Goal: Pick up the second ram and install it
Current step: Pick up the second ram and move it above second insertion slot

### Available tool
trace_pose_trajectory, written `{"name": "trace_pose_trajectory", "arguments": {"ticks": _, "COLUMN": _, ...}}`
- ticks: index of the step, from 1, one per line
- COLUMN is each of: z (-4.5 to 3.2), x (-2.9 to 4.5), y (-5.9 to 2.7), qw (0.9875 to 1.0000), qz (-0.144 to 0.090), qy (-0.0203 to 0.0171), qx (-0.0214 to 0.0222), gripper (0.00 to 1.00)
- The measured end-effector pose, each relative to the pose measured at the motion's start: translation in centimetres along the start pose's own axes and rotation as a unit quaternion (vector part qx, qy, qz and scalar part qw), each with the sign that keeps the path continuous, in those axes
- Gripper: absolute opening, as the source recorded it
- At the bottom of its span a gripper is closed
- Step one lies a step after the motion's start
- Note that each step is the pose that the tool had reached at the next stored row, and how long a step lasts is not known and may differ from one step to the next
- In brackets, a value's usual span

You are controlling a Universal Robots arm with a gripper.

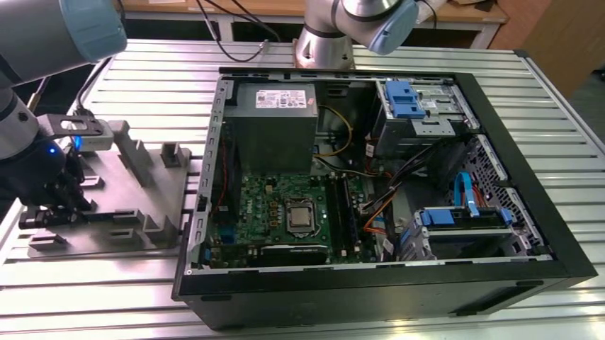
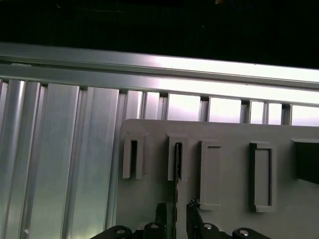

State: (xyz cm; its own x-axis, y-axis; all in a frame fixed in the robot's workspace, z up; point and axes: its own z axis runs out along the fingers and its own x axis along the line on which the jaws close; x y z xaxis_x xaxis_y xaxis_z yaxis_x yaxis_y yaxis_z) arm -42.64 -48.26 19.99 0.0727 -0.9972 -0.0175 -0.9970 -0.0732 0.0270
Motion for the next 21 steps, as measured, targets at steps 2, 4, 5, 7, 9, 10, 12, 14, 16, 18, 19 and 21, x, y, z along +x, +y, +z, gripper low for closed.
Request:
{"name": "trace_pose_trajectory", "arguments": {"ticks": 2, "z": 0.06, "x": 0.00, "y": 0.00, "qw": 1.0000, "qz": 0.000, "qy": 0.0019, "qx": -0.0001, "gripper": 0.30}}
{"name": "trace_pose_trajectory", "arguments": {"ticks": 4, "z": 0.05, "x": 0.00, "y": 0.01, "qw": 1.0000, "qz": 0.000, "qy": 0.0025, "qx": -0.0003, "gripper": 0.30}}
{"name": "trace_pose_trajectory", "arguments": {"ticks": 5, "z": 0.06, "x": 0.00, "y": 0.01, "qw": 1.0000, "qz": 0.000, "qy": 0.0026, "qx": -0.0003, "gripper": 0.30}}
{"name": "trace_pose_trajectory", "arguments": {"ticks": 7, "z": 0.06, "x": 0.00, "y": 0.01, "qw": 1.0000, "qz": 0.000, "qy": 0.0028, "qx": -0.0003, "gripper": 0.30}}
{"name": "trace_pose_trajectory", "arguments": {"ticks": 9, "z": 0.06, "x": 0.00, "y": 0.01, "qw": 1.0000, "qz": 0.000, "qy": 0.0031, "qx": -0.0003, "gripper": 0.30}}
{"name": "trace_pose_trajectory", "arguments": {"ticks": 10, "z": 0.07, "x": 0.00, "y": 0.01, "qw": 1.0000, "qz": 0.000, "qy": 0.0032, "qx": -0.0003, "gripper": 0.30}}
{"name": "trace_pose_trajectory", "arguments": {"ticks": 12, "z": 0.07, "x": 0.00, "y": 0.01, "qw": 1.0000, "qz": 0.000, "qy": 0.0035, "qx": -0.0003, "gripper": 0.28}}
{"name": "trace_pose_trajectory", "arguments": {"ticks": 14, "z": 0.07, "x": 0.00, "y": 0.01, "qw": 1.0000, "qz": 0.000, "qy": 0.0038, "qx": -0.0003, "gripper": 0.22}}
{"name": "trace_pose_trajectory", "arguments": {"ticks": 16, "z": 0.07, "x": 0.00, "y": 0.01, "qw": 1.0000, "qz": 0.000, "qy": 0.0041, "qx": -0.0003, "gripper": 0.22}}
{"name": "trace_pose_trajectory", "arguments": {"ticks": 18, "z": 0.07, "x": 0.00, "y": 0.01, "qw": 1.0000, "qz": 0.000, "qy": 0.0043, "qx": -0.0003, "gripper": 0.22}}
{"name": "trace_pose_trajectory", "arguments": {"ticks": 19, "z": 0.07, "x": 0.00, "y": 0.01, "qw": 1.0000, "qz": 0.000, "qy": 0.0045, "qx": -0.0003, "gripper": 0.22}}
{"name": "trace_pose_trajectory", "arguments": {"ticks": 21, "z": 0.07, "x": 0.00, "y": 0.01, "qw": 1.0000, "qz": 0.000, "qy": 0.0047, "qx": -0.0004, "gripper": 0.22}}
